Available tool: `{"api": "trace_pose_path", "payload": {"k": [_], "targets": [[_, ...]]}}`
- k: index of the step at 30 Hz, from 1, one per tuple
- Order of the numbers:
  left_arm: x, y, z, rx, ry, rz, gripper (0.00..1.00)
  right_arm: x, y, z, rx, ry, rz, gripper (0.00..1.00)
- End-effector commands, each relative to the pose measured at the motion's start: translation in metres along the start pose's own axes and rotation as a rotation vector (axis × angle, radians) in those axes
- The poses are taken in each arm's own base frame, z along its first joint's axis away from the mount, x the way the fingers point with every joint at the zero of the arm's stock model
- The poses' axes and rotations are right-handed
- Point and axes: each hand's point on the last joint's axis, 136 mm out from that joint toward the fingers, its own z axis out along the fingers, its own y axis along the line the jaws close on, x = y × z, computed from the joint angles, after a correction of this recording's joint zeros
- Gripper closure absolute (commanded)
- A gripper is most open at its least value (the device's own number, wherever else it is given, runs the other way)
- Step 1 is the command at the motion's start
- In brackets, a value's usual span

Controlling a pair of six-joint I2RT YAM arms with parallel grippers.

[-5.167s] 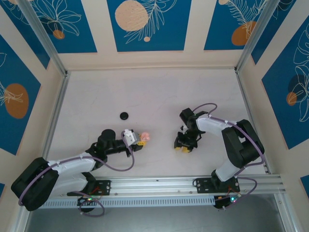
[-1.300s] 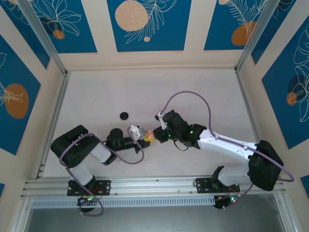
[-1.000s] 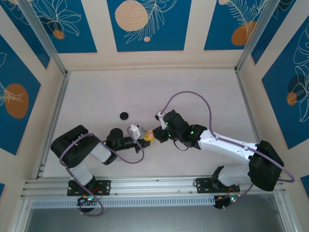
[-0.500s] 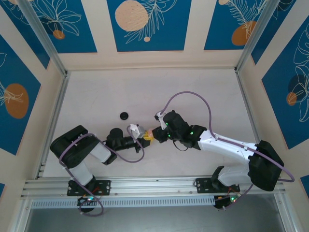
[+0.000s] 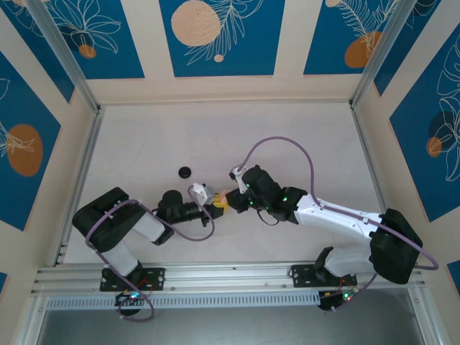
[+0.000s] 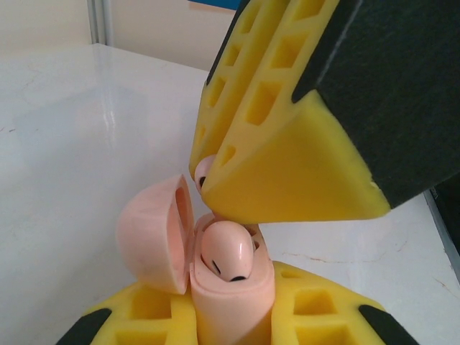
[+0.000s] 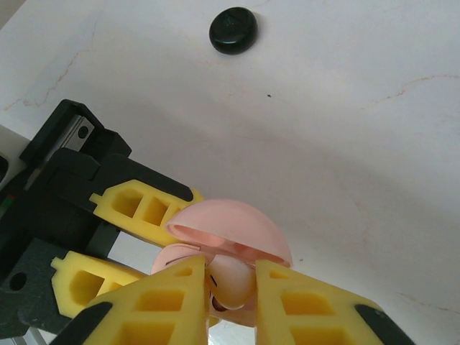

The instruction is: Insert wireless bluetooth earbuds into charging case

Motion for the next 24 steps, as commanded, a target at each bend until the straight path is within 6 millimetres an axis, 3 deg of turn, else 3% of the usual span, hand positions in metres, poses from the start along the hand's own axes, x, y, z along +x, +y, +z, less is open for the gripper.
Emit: {"api": "trace_pose_path", "payload": {"k": [1,16,24], "targets": [[-0.031,-0.005,0.001,0.015,-0.094,0.049,0.87,0.009,0.009,-0.005,-0.053,0.007,-0.029,0.75],[-0.031,-0.009,-0.001,0.025,-0.096,0.067,0.87,-0.002,0.012,-0.022,-0.151,-0.057,0.040,0.53],[-0.026,-0.014,-0.005,0.041,-0.086,0.121,0.86,-0.016,0.013,-0.046,-0.228,-0.130,0.095,0.47]]}}
